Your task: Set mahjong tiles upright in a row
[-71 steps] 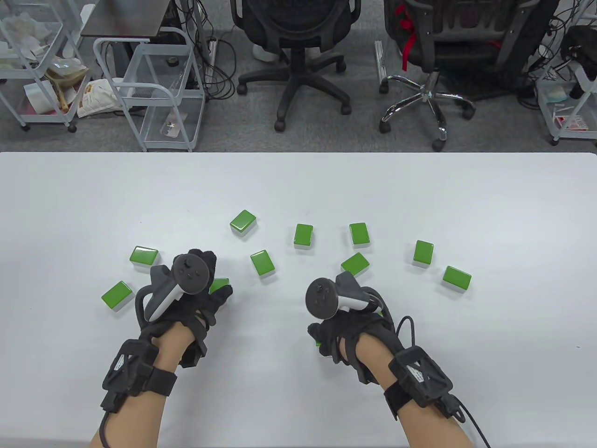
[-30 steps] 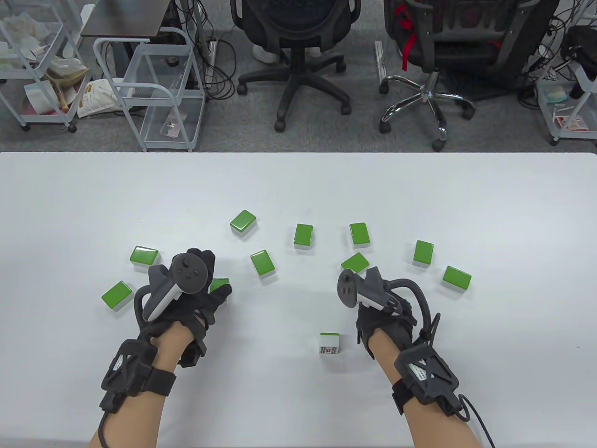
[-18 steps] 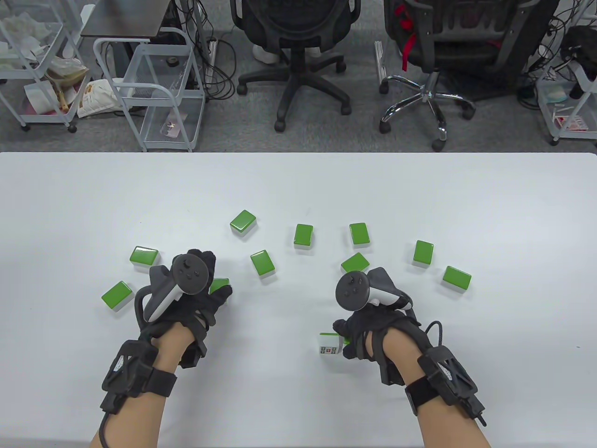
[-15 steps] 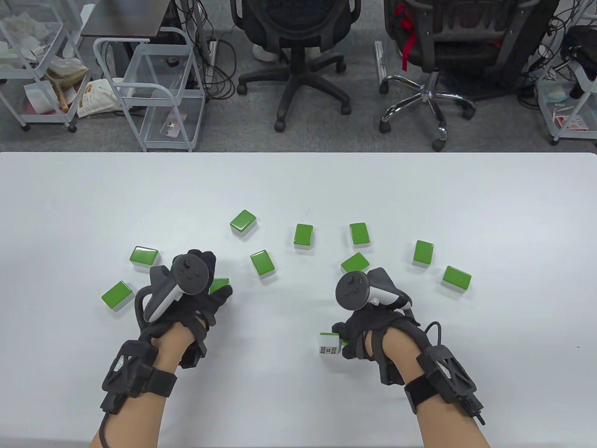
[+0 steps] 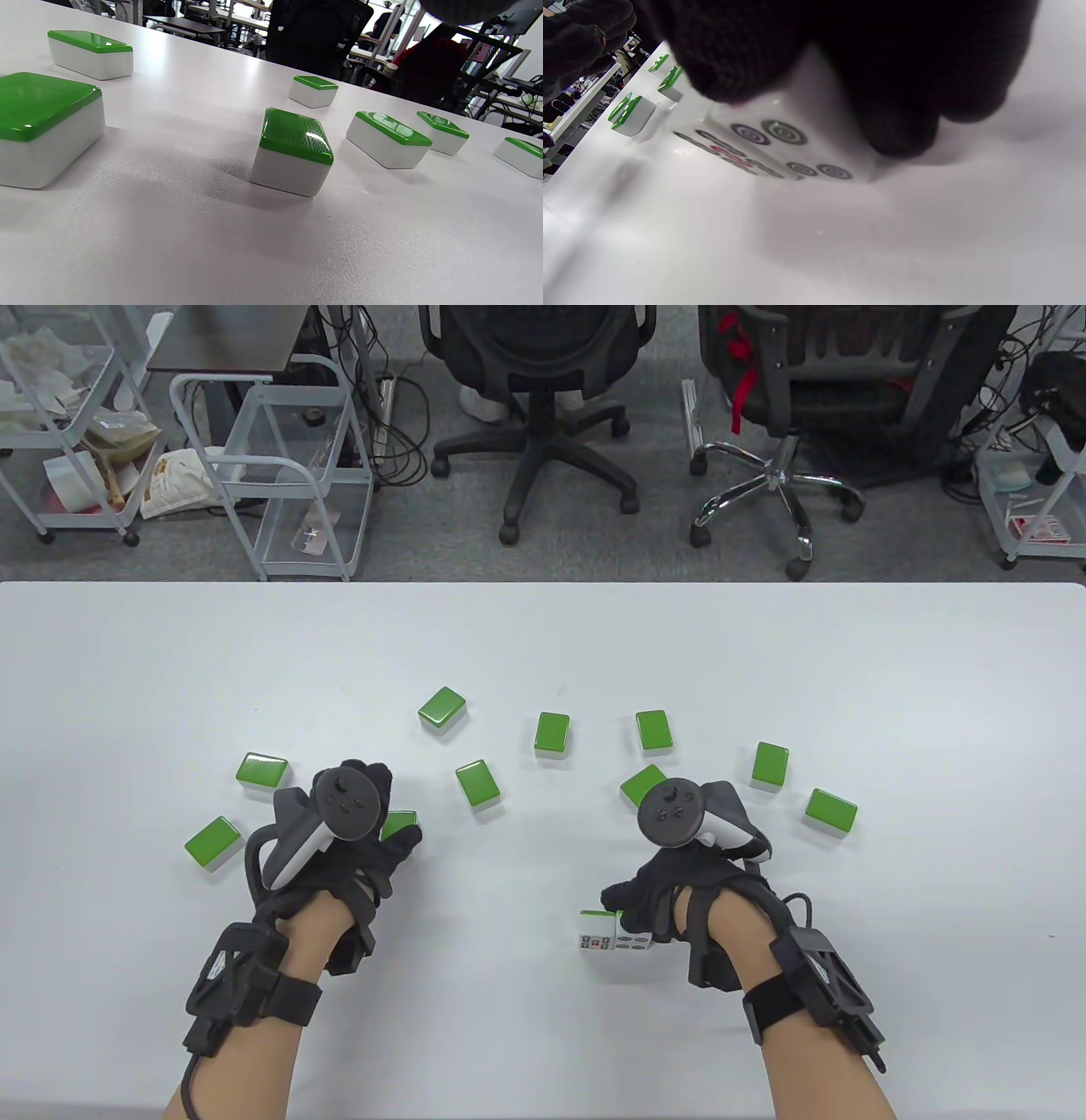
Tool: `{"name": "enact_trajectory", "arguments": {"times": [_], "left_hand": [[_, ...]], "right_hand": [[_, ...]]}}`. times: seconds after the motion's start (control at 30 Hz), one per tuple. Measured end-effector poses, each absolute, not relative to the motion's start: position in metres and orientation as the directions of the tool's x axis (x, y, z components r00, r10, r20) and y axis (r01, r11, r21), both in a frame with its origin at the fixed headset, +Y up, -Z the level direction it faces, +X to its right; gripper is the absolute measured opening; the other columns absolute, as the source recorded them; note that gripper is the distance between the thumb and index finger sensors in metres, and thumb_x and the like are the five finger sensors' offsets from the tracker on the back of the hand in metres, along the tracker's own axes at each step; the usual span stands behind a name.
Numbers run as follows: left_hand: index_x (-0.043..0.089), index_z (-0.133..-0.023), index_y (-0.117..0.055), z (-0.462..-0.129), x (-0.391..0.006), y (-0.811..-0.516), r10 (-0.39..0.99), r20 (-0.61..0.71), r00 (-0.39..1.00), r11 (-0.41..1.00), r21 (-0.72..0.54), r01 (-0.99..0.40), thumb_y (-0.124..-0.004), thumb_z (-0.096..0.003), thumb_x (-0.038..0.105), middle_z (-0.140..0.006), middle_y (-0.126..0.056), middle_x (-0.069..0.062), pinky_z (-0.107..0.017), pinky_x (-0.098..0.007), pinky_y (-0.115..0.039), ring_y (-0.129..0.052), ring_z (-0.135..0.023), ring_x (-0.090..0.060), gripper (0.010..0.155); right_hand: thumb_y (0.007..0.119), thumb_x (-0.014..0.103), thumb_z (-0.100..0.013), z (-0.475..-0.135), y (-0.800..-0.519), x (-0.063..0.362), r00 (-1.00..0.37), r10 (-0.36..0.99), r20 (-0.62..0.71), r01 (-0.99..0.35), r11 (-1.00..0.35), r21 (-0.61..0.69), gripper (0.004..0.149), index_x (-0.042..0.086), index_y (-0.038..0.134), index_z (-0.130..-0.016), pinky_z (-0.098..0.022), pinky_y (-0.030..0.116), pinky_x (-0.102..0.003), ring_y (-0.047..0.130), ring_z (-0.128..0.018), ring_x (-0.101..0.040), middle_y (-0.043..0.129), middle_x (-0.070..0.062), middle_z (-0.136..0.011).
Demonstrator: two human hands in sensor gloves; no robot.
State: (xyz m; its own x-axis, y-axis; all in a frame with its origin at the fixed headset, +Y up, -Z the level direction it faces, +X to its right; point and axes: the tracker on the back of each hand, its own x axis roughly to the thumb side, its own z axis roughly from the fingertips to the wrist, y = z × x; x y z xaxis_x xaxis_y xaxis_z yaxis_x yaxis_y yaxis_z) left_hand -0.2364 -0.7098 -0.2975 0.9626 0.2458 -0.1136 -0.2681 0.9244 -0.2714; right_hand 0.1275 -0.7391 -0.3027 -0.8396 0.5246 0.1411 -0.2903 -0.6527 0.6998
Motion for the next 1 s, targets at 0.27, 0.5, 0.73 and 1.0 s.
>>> {"name": "enact_trajectory", "arguments": {"times": [0.27, 0.5, 0.73, 1.0], "left_hand": [[0.037, -0.099, -0.027, -0.297, -0.237, -0.708, 0.254, -0.117, 0.96, 0.924, -0.264, -0.276, -0.063, -0.0281, 0.069, -0.113, -0.025, 0.005, -0.077, -0.058, -0.043, -0.029, -0.11, -0.033, 0.085], [0.037, -0.099, -0.027, -0.297, -0.238, -0.707, 0.253, -0.119, 0.96, 0.924, -0.266, -0.276, -0.062, -0.0281, 0.069, -0.113, -0.024, 0.005, -0.077, -0.058, -0.043, -0.029, -0.11, -0.033, 0.085], [0.037, -0.099, -0.027, -0.297, -0.238, -0.709, 0.251, -0.124, 0.96, 0.922, -0.271, -0.276, -0.062, -0.028, 0.069, -0.113, -0.025, 0.005, -0.077, -0.058, -0.043, -0.029, -0.11, -0.033, 0.085], [0.037, -0.099, -0.027, -0.299, -0.236, -0.713, 0.238, -0.123, 0.963, 0.921, -0.286, -0.264, -0.062, -0.0281, 0.069, -0.113, -0.025, 0.005, -0.077, -0.058, -0.043, -0.029, -0.11, -0.033, 0.085]], "right_hand": [[0.09, 0.035, -0.028, -0.308, -0.676, 0.174, -0.786, 0.6, 0.148, -0.469, -0.735, 0.489, 0.059, 0.015, 0.081, -0.083, -0.035, 0.087, -0.047, 0.104, -0.056, -0.039, 0.095, -0.015, -0.082], [0.091, 0.035, -0.029, -0.317, -0.646, 0.25, -0.875, 0.48, -0.063, -0.484, -0.872, 0.077, 0.065, 0.012, 0.075, -0.087, -0.041, 0.082, -0.055, 0.095, -0.065, -0.047, 0.084, -0.022, -0.09], [0.084, 0.05, -0.031, -0.331, -0.689, 0.293, -0.911, 0.143, -0.386, -0.2, -0.974, 0.109, 0.073, 0.005, 0.072, -0.088, -0.036, 0.084, -0.056, 0.098, -0.059, -0.05, 0.085, -0.028, -0.087], [0.077, 0.059, -0.03, -0.354, -0.732, 0.301, -0.892, -0.013, -0.452, -0.103, -0.968, 0.231, 0.085, 0.002, 0.062, -0.091, -0.036, 0.083, -0.055, 0.097, -0.058, -0.047, 0.08, -0.031, -0.087]]}}
